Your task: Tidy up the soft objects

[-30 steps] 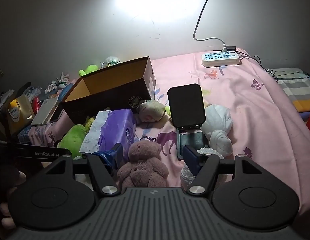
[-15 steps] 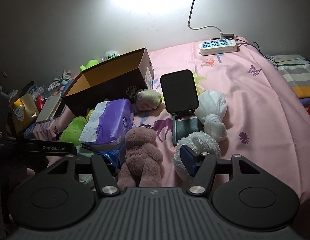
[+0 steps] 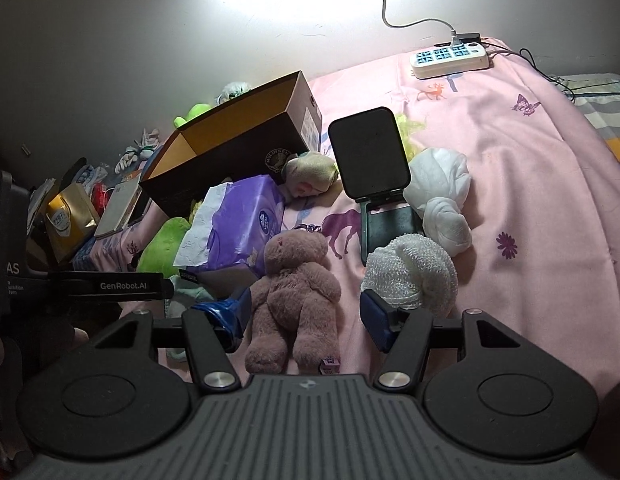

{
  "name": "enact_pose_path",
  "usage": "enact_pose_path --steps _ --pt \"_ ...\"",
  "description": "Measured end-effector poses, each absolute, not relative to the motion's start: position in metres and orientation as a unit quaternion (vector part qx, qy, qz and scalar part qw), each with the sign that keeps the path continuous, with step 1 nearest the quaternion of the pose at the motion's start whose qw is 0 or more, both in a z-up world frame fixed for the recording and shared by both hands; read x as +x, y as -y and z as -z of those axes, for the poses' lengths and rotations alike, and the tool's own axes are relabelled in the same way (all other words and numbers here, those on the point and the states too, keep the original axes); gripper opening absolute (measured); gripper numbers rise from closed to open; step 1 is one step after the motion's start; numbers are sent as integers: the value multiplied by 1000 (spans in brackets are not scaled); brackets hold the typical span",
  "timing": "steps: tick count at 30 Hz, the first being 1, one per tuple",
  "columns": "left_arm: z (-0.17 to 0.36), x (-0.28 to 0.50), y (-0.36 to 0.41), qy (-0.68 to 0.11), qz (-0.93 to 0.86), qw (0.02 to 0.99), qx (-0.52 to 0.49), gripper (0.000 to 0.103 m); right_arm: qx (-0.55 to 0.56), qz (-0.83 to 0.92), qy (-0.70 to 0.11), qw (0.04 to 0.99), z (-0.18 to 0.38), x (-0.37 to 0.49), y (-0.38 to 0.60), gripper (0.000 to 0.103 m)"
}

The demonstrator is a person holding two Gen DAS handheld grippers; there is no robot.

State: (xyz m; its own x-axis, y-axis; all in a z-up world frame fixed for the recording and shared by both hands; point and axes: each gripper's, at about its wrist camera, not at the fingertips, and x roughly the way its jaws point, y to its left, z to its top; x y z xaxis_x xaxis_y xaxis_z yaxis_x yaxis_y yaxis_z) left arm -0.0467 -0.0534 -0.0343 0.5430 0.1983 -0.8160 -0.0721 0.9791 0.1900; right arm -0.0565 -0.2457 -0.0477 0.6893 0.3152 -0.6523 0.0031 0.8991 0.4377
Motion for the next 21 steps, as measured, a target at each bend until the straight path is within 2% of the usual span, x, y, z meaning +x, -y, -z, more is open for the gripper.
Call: enact_pose_path --steps 21 --pt "80 -54 36 -528 -34 847 48 97 215 -74 -404 886 64 -50 258 44"
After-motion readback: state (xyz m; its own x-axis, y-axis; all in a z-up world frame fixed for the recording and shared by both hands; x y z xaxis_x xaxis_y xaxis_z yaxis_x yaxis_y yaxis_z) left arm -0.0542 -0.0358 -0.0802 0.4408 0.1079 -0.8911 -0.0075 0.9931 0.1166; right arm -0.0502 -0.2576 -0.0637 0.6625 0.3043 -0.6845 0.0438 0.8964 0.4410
